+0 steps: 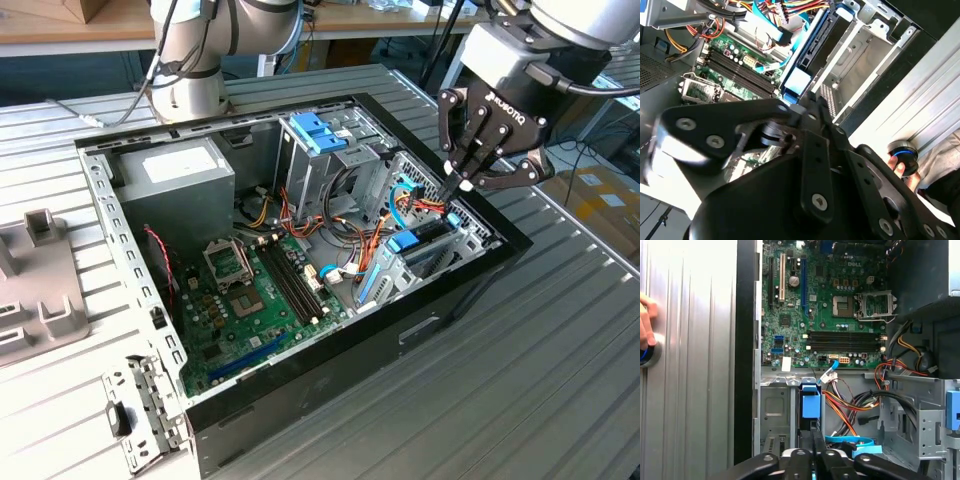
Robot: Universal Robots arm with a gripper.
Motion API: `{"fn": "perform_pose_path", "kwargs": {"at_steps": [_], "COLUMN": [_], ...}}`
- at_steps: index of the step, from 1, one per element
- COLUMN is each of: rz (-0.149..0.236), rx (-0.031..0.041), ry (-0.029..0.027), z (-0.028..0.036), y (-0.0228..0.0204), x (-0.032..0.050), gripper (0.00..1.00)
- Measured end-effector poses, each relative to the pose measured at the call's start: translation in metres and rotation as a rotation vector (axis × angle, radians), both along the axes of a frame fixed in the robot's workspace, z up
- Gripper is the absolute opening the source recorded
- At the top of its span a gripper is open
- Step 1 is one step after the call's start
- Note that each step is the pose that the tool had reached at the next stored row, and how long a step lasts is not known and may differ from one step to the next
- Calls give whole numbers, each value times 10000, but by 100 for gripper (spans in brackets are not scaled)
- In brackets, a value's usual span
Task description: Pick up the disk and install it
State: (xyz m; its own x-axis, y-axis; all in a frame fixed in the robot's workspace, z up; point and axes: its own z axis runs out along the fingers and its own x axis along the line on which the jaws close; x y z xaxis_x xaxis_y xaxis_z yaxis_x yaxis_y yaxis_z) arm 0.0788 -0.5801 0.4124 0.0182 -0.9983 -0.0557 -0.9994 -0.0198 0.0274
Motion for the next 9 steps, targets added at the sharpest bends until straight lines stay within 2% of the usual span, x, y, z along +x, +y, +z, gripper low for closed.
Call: {"fn": "perform_pose_path", "kwargs": {"at_steps": [5,8,9], "rz": [0,-1,-2], "rx": [1,2,2], "ry": [8,33,52], "z": [-54,-84,-102], "y": [1,1,1], "x": [7,60,100], "gripper": [11,11,11]}}
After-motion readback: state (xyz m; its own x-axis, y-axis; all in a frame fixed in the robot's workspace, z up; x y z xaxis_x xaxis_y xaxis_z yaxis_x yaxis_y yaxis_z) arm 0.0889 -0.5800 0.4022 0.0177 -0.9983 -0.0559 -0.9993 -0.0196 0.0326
